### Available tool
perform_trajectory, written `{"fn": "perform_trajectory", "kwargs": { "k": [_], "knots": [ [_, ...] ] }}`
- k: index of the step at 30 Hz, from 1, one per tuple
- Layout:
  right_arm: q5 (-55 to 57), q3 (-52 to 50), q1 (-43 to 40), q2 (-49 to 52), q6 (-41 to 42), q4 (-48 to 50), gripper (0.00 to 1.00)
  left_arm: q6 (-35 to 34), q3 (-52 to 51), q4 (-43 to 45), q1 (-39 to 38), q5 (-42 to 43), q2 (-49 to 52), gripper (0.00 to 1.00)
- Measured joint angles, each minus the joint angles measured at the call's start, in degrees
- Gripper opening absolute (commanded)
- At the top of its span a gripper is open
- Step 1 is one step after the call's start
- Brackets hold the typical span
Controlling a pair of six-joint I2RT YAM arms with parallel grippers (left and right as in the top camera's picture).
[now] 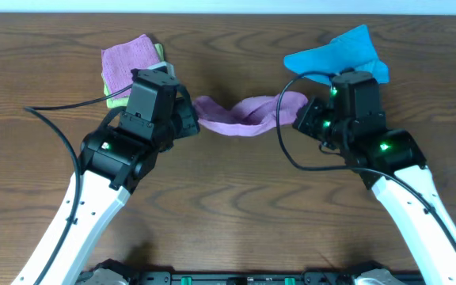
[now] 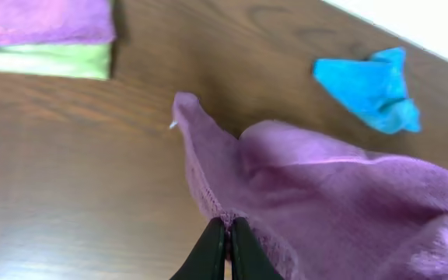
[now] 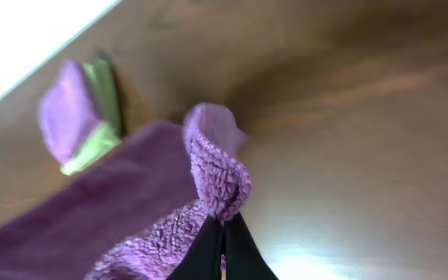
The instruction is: Fold the cloth
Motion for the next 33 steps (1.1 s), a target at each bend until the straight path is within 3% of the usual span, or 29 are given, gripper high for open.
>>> {"fn": "perform_trajectory", "kwargs": {
  "k": [9, 17, 27, 33],
  "knots": [
    [3.52, 0.02, -2.03, 0.0, -2.84, -11.74, 0.01, 1.95, 0.0, -8.79, -0.04, -6.47, 0.02, 0.06],
    [6.58, 0.02, -3.96, 0.0, -2.93, -10.23, 0.01, 2.12, 0.0, -4.31, 0.04, -6.93, 0.24, 0.06],
    [8.68, 0.02, -2.97, 0.0, -3.1, -9.05, 0.01, 1.68, 0.04, -10.51, -1.88, 12.17, 11.72, 0.06],
    [14.93, 0.02, -3.04, 0.0, -4.59, -6.4, 0.01, 1.53, -5.14, 0.02, -9.51, 15.32, 15.65, 0.06]
  ]
}}
